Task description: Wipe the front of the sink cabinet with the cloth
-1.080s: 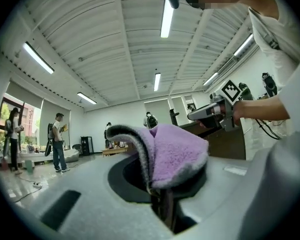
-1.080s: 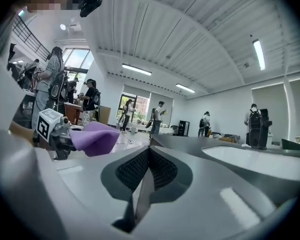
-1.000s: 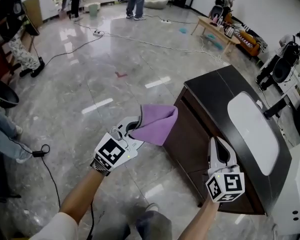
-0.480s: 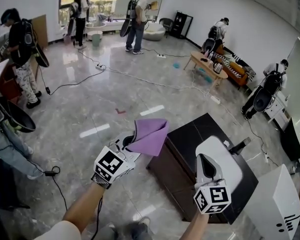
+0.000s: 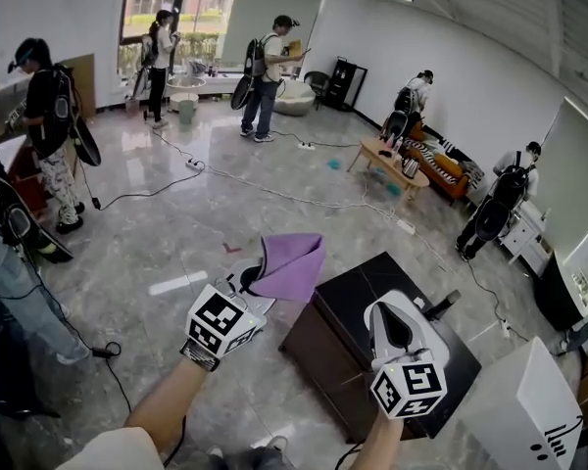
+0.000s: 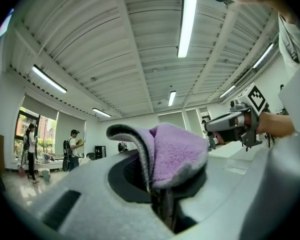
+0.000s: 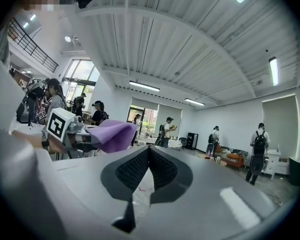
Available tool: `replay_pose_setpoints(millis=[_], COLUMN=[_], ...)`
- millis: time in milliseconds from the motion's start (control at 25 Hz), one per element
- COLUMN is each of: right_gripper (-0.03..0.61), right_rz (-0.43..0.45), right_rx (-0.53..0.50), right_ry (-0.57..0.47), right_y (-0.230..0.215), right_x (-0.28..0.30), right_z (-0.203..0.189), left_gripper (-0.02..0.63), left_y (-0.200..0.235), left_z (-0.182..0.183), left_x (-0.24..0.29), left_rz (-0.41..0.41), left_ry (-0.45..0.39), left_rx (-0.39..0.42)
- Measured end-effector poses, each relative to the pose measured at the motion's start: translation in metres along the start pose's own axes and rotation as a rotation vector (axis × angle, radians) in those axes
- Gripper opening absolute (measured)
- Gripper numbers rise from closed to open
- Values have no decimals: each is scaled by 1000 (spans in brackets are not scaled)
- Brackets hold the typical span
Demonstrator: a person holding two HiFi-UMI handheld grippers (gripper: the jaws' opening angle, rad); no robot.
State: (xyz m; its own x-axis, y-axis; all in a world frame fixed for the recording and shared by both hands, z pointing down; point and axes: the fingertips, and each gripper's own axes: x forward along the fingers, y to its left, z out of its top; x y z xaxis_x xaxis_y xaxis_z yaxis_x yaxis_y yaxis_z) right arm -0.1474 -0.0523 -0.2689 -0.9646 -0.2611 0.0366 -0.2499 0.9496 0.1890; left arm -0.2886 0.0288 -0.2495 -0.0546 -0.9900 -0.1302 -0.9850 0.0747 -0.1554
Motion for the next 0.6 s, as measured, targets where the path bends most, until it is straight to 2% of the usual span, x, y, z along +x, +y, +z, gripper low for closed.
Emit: replay_pose_setpoints(millis=[240, 600], right_gripper=[8, 8], right_rz=[32, 33], right_rx=[0, -5], right_ry=[-12, 9], right_y=[43, 79], right_x=[-30, -72], right_z=[16, 17], left_gripper=[48, 48], left_y=[-29, -46], left_z=[27, 40], left_x=[-46, -99], left_rz=[-19, -20], left_ry=[-13, -12], left_rx=[11, 32])
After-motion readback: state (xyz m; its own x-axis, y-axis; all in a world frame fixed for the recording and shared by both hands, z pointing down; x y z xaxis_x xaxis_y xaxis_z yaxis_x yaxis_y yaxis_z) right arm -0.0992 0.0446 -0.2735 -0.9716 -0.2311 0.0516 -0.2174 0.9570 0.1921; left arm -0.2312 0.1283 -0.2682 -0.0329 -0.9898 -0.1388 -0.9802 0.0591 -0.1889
